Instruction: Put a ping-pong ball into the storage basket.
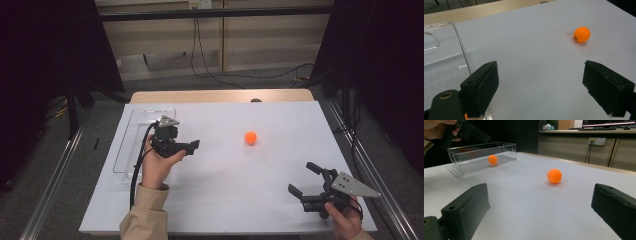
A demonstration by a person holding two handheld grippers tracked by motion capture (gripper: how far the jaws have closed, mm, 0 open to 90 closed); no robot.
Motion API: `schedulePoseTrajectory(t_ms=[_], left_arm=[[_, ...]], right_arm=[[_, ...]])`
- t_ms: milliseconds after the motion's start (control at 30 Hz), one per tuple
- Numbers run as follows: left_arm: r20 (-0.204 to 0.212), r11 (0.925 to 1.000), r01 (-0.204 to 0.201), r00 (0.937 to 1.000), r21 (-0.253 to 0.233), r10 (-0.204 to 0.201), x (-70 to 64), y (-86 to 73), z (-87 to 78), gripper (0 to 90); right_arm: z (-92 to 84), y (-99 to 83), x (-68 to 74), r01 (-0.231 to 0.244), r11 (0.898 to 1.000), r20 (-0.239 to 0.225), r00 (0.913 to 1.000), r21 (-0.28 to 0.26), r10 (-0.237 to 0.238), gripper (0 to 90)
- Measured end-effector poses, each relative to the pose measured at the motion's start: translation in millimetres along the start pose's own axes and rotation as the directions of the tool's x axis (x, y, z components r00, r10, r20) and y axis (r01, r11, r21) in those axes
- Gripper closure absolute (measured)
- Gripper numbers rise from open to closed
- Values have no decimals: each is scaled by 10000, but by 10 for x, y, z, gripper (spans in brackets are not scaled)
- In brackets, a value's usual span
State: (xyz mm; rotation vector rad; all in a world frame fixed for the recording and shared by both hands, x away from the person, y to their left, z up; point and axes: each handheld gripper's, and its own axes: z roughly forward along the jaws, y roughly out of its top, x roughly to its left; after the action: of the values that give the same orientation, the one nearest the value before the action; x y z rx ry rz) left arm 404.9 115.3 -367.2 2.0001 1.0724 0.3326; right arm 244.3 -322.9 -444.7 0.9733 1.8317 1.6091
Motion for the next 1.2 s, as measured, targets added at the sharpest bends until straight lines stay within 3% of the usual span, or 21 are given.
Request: schedulePoseTrajectory(t_ms=[733, 1200], left_arm=[[373, 9994, -298, 9988, -183, 305, -147, 49, 114, 111], [462, 9964, -835, 9954, -155, 841, -256, 57, 183, 98]], right_arm=[[-19, -7, -15, -42, 10000, 96, 9999, 46, 41, 11], [6, 0, -9, -80, 9999, 23, 10000, 68, 80, 10]])
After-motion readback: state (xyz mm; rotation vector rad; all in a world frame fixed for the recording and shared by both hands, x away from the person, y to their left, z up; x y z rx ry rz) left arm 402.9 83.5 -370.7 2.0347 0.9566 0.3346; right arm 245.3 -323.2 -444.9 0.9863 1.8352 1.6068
